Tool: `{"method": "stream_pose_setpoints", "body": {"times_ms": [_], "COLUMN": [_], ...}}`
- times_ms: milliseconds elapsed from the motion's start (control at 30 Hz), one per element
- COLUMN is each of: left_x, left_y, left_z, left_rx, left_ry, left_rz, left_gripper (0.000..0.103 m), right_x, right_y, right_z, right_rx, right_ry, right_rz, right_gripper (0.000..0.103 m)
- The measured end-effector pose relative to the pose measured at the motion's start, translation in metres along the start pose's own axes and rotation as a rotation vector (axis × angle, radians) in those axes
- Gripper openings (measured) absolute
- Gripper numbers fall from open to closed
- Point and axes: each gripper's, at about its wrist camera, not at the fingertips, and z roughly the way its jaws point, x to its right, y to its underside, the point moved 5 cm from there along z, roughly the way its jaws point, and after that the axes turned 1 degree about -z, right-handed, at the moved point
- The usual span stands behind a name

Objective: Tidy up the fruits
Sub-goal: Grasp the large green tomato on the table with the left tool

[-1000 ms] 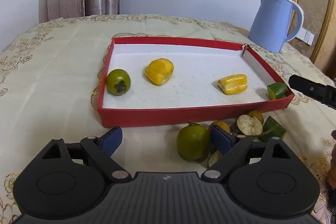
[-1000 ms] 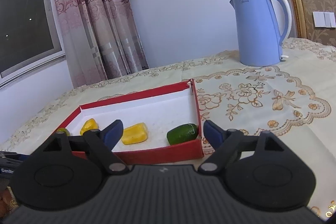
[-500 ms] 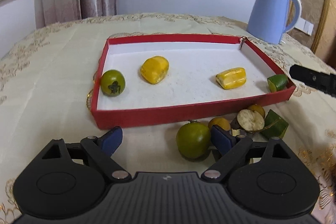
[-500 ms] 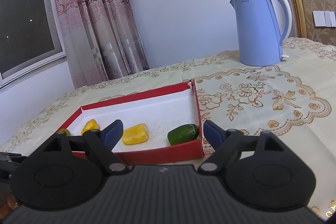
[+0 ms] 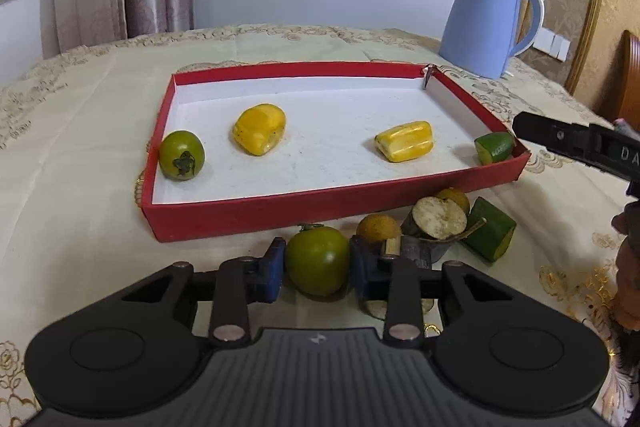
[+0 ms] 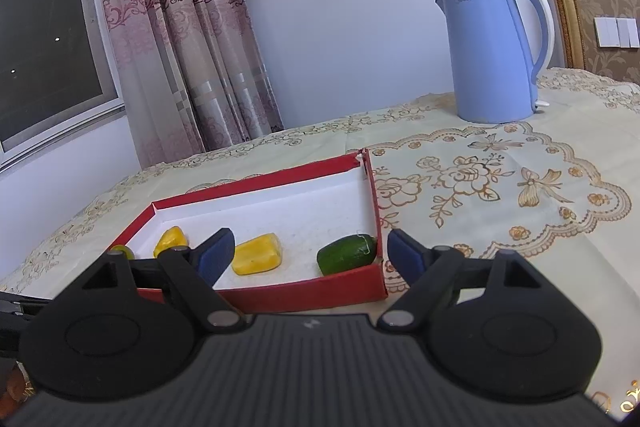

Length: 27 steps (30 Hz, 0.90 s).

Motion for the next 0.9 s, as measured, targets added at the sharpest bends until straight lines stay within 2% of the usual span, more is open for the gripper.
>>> {"method": "stream_pose_setpoints", "body": {"times_ms": [67,267,400,500,600,700,733,800,900], "left_x": [0.003,-0.009,-0.021,-0.032,-0.042,-0.047,-0.048,-0.048,-0.049], "left_y": [0.001,0.002,0.004,0.006,0.008,0.01,0.011,0.012,0.012], "left_z": [-0.001,-0.006,-0.02,-0.026,-0.027,-0.027,-0.028,-0.029,-0.03], "left_rx": [0.015,0.023,0.048,0.056,0.053,0.048,0.049,0.051,0.055], "left_ry": [-0.028,-0.05,-0.064,-0.07,-0.076,-0.071,-0.071,-0.072,-0.064], "left_rz": [0.038,-0.017,-0.035,-0.06,-0.09,-0.109,-0.109,-0.11,-0.118], "left_gripper": [0.033,0.033,0.033,0.033,0.033,0.033,0.033,0.033,0.033], "right_x": [0.0,0.0,0.0,-0.007,-0.016,-0.029,-0.033,-0.042,-0.05], "right_y": [0.0,0.0,0.002,0.013,0.022,0.027,0.028,0.031,0.036], "right_z": [0.0,0.0,-0.004,-0.012,-0.019,-0.023,-0.024,-0.019,-0.01], "right_rx": [0.0,-0.001,-0.037,-0.084,-0.101,-0.113,-0.117,-0.134,-0.169], "right_ry": [0.001,0.004,-0.01,-0.031,-0.023,-0.057,-0.063,-0.064,-0.073], "right_rz": [0.001,-0.001,-0.006,-0.058,-0.128,-0.17,-0.184,-0.226,-0.261], "right_gripper": [0.082,0.082,0.082,0.082,0.082,0.081,0.08,0.063,0.059]}}
